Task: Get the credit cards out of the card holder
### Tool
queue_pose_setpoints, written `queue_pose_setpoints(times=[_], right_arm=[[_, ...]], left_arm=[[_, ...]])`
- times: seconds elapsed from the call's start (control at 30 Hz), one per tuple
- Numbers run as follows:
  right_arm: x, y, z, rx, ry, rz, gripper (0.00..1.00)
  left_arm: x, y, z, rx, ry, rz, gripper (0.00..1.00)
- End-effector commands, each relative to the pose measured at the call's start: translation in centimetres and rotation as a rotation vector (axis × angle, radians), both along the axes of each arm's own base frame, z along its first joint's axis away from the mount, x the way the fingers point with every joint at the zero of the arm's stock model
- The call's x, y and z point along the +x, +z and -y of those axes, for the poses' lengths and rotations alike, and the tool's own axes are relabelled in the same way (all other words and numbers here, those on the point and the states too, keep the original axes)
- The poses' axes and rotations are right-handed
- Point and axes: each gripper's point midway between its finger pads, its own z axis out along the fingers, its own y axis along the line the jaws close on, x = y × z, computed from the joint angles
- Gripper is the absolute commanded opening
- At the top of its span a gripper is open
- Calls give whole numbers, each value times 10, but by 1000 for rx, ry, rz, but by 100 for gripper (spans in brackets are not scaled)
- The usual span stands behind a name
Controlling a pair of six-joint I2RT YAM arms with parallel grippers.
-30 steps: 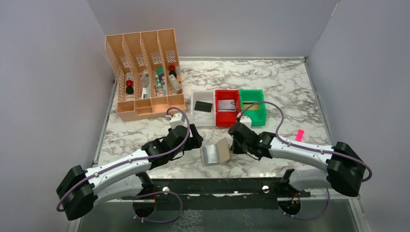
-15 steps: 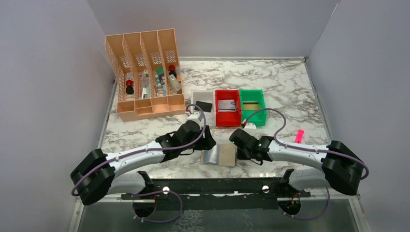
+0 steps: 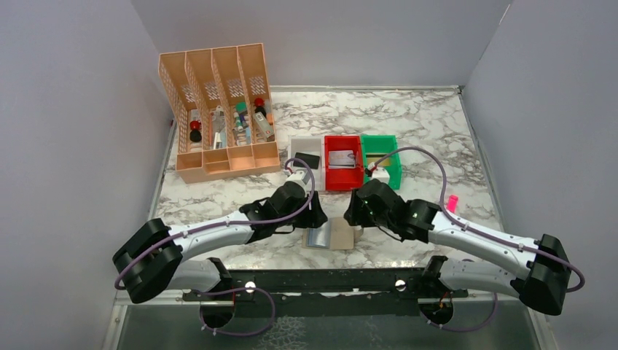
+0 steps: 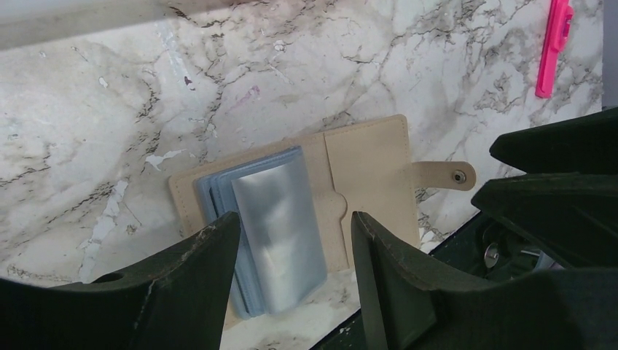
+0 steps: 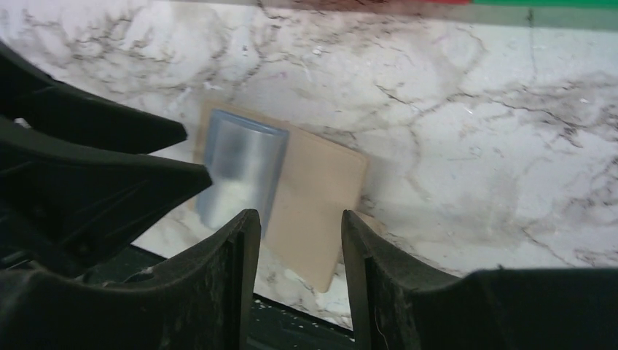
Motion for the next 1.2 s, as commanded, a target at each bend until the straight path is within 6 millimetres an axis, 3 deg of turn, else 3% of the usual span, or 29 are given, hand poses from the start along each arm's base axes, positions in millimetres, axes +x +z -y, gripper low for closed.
queue_pose_setpoints(times=[0.0,0.2,0.4,0.5,0.6,0.9,1.17], right_arm=[[4,23,-26,112,73,41,53],[-8,22,-57,315,188,63,68],[-26,16,-79,380,274,-51,65],[-27,2,-84,358,287,-89,58],[-28,-19,-80,274,278,-150,46],[-22,-68,-42,42,164,-191,45],[-25,-89,-27,-29,131,-219,45]], left_arm=[[5,8,-4,-5,30,33,61],[11,11,-24,45,111,59,61],[16,19,-46,43,226,93,61],[18,26,-52,21,258,115,62],[17,27,-57,23,271,116,62],[15,27,-53,8,247,114,63],[9,30,-20,-57,147,47,62]])
